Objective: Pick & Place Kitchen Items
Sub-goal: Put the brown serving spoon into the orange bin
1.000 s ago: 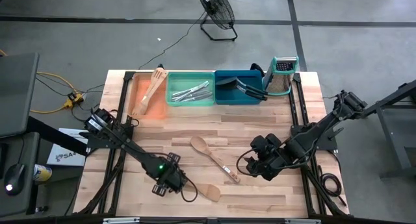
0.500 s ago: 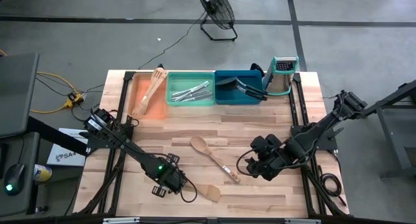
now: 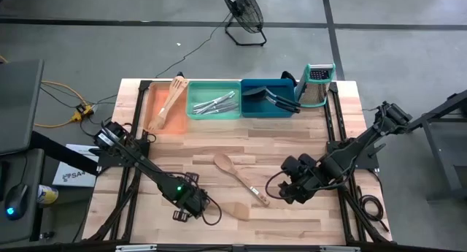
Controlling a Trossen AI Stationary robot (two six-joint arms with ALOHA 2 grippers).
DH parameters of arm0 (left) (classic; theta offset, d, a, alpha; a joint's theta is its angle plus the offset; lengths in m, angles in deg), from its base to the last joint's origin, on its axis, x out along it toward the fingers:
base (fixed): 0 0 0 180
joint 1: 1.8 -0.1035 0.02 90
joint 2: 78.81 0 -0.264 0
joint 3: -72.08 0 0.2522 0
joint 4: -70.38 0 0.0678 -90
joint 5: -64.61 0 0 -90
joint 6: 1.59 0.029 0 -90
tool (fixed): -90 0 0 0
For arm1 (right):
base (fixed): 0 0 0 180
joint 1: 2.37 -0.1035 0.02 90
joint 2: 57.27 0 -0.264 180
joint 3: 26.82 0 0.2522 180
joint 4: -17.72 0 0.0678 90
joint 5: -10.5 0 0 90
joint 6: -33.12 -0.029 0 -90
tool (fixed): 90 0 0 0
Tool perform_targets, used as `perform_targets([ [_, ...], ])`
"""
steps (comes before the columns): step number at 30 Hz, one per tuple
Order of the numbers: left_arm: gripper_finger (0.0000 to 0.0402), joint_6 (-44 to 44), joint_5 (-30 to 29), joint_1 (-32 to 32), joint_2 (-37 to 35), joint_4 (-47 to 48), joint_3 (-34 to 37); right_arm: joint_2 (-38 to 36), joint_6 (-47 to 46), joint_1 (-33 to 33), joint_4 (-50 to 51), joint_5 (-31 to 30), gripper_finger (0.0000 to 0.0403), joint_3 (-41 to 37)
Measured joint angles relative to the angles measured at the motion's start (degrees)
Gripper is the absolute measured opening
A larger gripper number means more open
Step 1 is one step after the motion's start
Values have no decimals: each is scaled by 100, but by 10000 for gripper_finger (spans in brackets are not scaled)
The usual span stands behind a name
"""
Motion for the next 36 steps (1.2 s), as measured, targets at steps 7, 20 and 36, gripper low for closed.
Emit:
perform_targets([
  [7,90,-847,-221,-7,-446,105,24,0,248,-63,52,268,270,0],
  [20,90,-1285,-303,16,-1481,528,-288,-2,480,-57,792,170,270,0],
  [36,90,-4080,-2226,-1414,-2051,3005,-525,-15,486,357,1089,-521,270,2],
])
